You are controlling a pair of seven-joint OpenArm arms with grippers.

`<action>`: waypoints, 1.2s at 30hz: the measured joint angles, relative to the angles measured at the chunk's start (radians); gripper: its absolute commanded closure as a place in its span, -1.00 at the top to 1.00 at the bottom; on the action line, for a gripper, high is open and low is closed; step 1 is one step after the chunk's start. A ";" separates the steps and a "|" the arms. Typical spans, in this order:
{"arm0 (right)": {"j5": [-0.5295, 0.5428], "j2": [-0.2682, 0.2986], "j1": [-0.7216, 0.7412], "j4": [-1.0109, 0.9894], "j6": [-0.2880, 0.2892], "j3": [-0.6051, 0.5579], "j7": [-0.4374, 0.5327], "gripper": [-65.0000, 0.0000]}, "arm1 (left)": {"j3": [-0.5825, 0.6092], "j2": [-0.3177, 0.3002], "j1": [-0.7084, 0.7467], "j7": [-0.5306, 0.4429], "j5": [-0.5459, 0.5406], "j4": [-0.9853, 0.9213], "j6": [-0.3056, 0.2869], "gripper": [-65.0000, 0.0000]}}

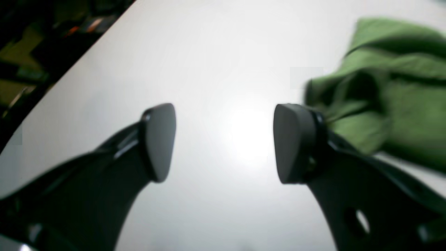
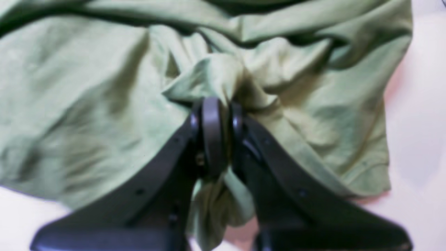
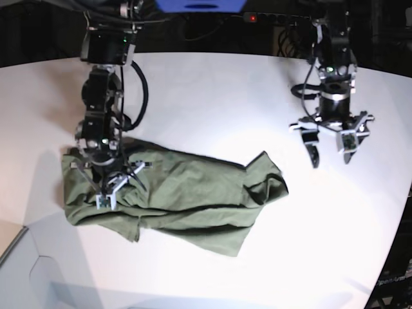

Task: Layout the t-shirt on the table in an organized manner, then fold the t-shirt properly
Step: 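Release the shirt and move both grippers to its collar edge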

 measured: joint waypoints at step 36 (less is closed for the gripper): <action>0.001 0.047 -0.047 -0.002 0.000 -0.199 0.003 -0.06 | 0.260 -0.044 -0.451 -0.023 -0.003 -0.686 -0.002 0.32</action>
